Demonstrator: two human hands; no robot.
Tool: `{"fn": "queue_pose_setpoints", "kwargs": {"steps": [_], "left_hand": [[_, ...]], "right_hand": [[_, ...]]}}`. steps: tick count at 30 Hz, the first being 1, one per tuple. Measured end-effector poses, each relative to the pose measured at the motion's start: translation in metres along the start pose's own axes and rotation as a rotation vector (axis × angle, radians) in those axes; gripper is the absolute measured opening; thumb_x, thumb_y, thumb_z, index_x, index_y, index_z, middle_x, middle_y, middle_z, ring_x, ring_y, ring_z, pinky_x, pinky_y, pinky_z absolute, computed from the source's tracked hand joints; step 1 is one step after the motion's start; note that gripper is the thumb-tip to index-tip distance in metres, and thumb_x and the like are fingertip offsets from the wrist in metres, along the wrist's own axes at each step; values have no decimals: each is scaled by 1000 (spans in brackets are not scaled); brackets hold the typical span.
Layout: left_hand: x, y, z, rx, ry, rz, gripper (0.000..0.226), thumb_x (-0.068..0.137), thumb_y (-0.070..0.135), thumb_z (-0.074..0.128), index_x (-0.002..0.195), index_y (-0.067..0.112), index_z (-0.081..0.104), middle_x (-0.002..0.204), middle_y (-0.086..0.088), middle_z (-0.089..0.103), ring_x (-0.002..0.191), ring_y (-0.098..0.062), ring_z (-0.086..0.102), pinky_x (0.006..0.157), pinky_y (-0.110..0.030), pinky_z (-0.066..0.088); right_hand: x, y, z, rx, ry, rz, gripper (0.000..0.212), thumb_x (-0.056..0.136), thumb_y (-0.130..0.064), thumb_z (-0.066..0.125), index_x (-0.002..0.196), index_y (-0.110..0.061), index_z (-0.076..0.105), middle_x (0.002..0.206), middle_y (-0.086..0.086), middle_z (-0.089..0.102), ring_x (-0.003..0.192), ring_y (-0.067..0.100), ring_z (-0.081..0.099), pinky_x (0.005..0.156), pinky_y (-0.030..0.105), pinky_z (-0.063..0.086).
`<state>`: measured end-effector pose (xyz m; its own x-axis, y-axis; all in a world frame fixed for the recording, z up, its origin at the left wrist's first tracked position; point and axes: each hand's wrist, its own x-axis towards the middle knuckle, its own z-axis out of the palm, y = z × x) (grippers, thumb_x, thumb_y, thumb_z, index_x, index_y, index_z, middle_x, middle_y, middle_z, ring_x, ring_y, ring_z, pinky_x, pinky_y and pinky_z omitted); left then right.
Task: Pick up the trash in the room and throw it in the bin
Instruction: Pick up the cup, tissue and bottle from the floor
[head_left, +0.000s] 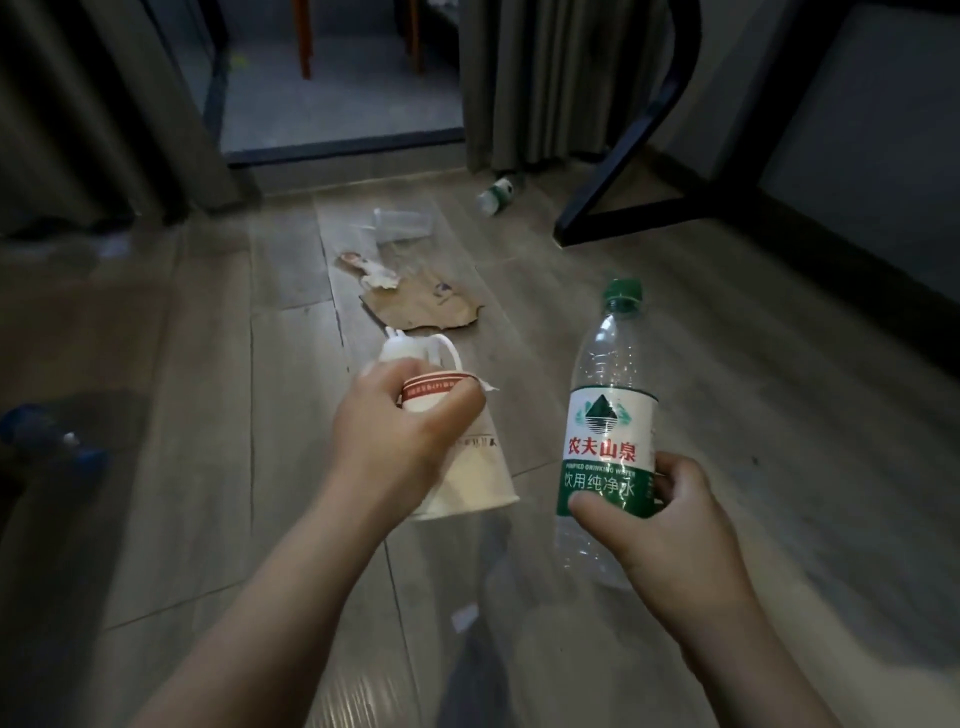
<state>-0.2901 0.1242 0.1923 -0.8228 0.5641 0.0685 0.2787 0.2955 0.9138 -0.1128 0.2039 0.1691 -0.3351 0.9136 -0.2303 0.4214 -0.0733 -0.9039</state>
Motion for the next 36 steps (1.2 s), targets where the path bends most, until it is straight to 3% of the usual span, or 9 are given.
{"fn": "queue_pose_setpoints", "kwargs": {"steps": [4,11,24,28,32,36], "left_hand": [[0,0,7,31,-2,-61,50,48,60,53,73,18,68,85,3,55,73,-12,58,65,-35,50],[-21,-12,-7,158,-75,-241,45,52,59,55,77,24,67,89,4,55,78,-12,59,75,-42,53],[-90,-33,-44,264,-211,-420,41,55,60,54,77,27,63,93,9,52,80,-11,57,72,-46,55],[-116,-37,-62,252,-199,-478,40,53,59,56,76,27,63,91,9,52,76,-3,56,67,-36,52],[-128,-53,-81,276,-180,-503,37,54,56,56,77,27,62,91,9,51,78,5,54,61,-24,42],[-137,-72,-95,310,-152,-541,29,57,47,62,78,25,64,90,7,54,78,4,54,60,-22,39]], "right_hand": [[-2,4,-3,-65,25,44,54,59,-25,81,100,-29,47,82,-15,61,70,-2,58,56,19,41],[-26,19,-28,-171,45,188,60,60,-24,81,107,-29,45,90,-12,60,79,3,58,59,22,42],[-93,42,-16,-185,-84,388,61,64,-21,82,108,-34,42,94,-18,58,80,-4,56,61,18,42],[-117,55,-6,-183,-153,440,62,63,-18,83,110,-34,45,93,-18,60,78,-9,58,60,12,40],[-114,86,15,-269,-263,443,47,58,-23,81,98,-30,58,95,-3,63,81,9,62,61,24,45],[-70,128,67,-340,-371,375,50,56,-31,78,101,-24,57,99,1,58,82,12,59,58,20,41]]}}
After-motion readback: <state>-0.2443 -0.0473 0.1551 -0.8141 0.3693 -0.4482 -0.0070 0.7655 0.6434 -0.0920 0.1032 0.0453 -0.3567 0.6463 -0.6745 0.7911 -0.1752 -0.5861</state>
